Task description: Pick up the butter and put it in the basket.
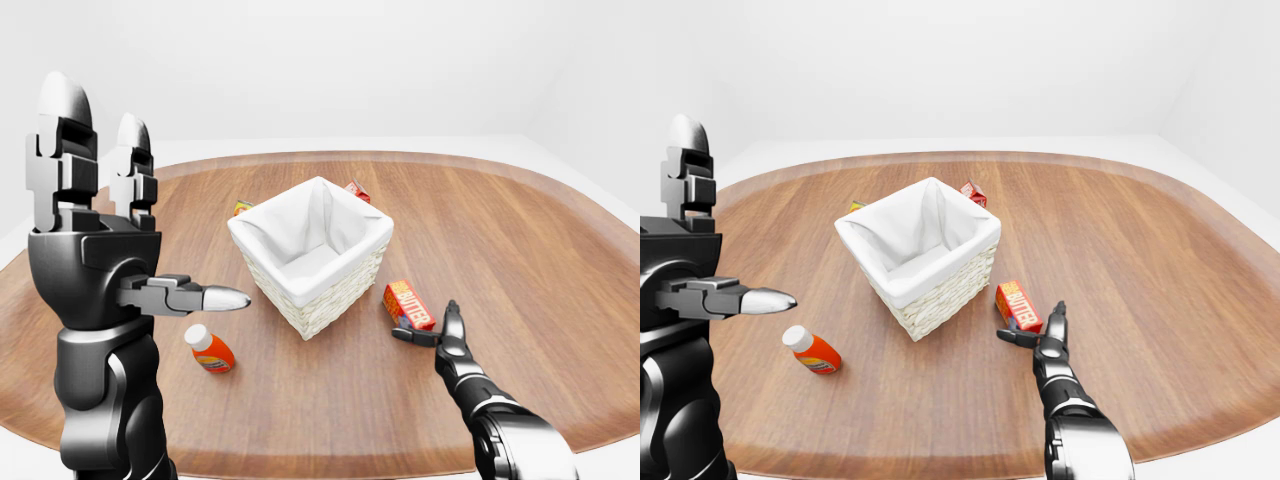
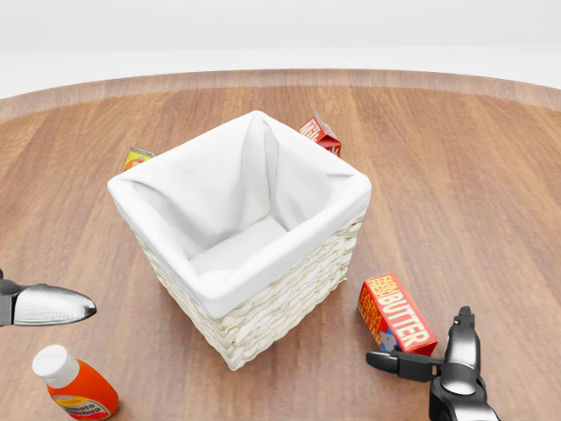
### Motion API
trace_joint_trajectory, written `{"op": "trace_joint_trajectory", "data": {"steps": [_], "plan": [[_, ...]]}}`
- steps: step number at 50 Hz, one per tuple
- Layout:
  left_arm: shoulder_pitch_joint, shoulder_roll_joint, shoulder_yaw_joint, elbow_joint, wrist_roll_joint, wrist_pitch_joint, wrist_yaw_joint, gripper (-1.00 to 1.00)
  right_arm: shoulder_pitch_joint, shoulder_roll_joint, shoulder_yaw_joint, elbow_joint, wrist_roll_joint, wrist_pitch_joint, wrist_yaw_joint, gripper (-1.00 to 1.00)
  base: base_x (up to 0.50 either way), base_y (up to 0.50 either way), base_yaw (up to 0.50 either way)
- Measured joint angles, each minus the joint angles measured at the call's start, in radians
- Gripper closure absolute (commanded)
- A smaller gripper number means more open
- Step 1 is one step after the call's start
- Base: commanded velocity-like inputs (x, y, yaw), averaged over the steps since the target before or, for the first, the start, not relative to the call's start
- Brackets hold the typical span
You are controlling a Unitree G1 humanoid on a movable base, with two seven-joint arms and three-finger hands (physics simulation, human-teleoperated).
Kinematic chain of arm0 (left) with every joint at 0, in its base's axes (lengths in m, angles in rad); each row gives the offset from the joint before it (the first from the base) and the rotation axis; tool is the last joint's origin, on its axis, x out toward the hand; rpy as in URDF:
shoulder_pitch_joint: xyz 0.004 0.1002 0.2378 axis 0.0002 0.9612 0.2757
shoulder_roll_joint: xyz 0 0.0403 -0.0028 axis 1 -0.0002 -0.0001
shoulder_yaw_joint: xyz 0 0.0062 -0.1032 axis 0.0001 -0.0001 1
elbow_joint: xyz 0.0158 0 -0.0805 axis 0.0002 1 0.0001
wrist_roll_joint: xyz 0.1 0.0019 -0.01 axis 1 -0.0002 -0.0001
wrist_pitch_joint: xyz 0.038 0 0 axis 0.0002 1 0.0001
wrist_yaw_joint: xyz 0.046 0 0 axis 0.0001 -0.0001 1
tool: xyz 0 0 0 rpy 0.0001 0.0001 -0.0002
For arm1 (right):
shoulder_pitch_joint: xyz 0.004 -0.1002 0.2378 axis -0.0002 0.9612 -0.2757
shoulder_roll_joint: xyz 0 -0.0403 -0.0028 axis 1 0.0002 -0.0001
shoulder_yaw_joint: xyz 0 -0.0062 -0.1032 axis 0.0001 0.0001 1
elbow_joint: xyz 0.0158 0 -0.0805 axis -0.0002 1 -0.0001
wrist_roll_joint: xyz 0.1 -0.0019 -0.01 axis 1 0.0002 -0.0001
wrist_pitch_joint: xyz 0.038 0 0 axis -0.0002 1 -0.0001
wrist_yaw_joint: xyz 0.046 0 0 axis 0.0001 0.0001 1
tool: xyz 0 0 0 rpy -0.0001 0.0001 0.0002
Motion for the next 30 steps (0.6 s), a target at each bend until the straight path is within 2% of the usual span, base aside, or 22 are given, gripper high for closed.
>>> {"op": "trace_joint_trajectory", "data": {"steps": [2,3,5,18,30], "plan": [[0.001,-0.001,0.0,0.0,0.0,0.0,-0.001,-1.0,-0.001,0.0,-0.001,0.013,-0.007,0.0,-0.008,-1.0,0.0,0.0,0.0],[0.002,-0.001,0.0,0.0,0.0,0.0,-0.001,-1.0,-0.002,0.0,-0.001,0.019,-0.012,0.0,-0.012,-0.61,0.0,0.0,0.0],[0.002,-0.001,0.001,0.0,0.0,0.0,-0.002,-1.0,-0.003,0.0,0.002,0.03,-0.027,0.0,-0.026,1.0,0.0,0.0,0.0],[0.008,-0.002,0.004,0.006,-0.003,0.0,-0.006,-1.0,-0.01,0.008,0.026,0.067,-0.095,0.0,-0.118,1.0,0.0,0.0,0.0],[0.011,-0.002,0.007,0.027,-0.002,0.0,-0.008,-1.0,0.008,-0.026,0.014,0.057,-0.089,0.0,-0.186,1.0,0.0,0.0,0.0]]}}
